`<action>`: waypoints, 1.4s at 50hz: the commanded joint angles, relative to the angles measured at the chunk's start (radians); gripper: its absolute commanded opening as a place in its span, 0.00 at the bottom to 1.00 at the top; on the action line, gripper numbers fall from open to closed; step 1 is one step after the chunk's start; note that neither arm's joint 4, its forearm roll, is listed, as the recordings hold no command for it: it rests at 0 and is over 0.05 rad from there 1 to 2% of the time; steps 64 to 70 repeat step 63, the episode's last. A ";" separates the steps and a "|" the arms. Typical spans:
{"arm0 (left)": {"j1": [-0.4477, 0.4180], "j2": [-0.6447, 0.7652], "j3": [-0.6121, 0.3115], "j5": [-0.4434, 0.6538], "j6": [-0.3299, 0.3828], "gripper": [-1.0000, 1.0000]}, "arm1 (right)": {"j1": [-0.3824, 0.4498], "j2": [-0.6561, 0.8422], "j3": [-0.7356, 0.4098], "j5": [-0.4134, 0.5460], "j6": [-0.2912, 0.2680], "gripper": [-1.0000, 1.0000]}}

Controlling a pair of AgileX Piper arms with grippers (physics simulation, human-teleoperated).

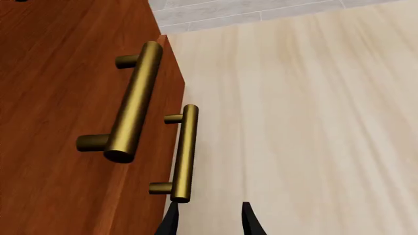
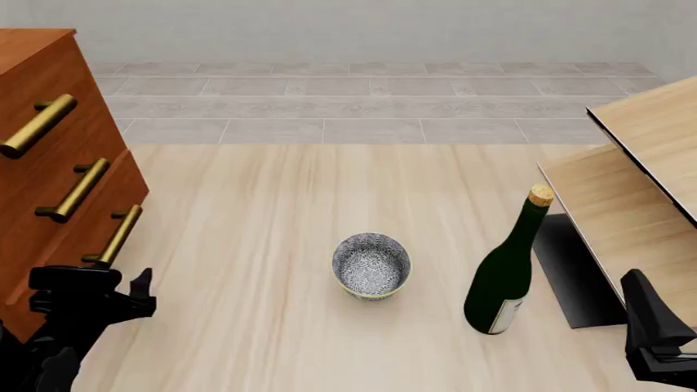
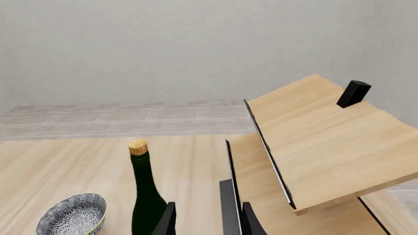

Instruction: Close the bottom drawer of the cabinet.

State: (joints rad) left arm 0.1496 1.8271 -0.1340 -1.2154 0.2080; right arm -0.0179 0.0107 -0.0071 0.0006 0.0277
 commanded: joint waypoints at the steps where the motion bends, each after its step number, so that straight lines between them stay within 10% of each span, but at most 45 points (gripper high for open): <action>1: 0.016 0.002 -0.034 -0.005 0.021 1.00 | 0.000 0.001 0.001 -0.002 0.001 1.00; 70: 0.112 0.029 -0.062 -0.005 0.101 1.00 | -0.007 -0.006 0.004 -0.003 0.007 1.00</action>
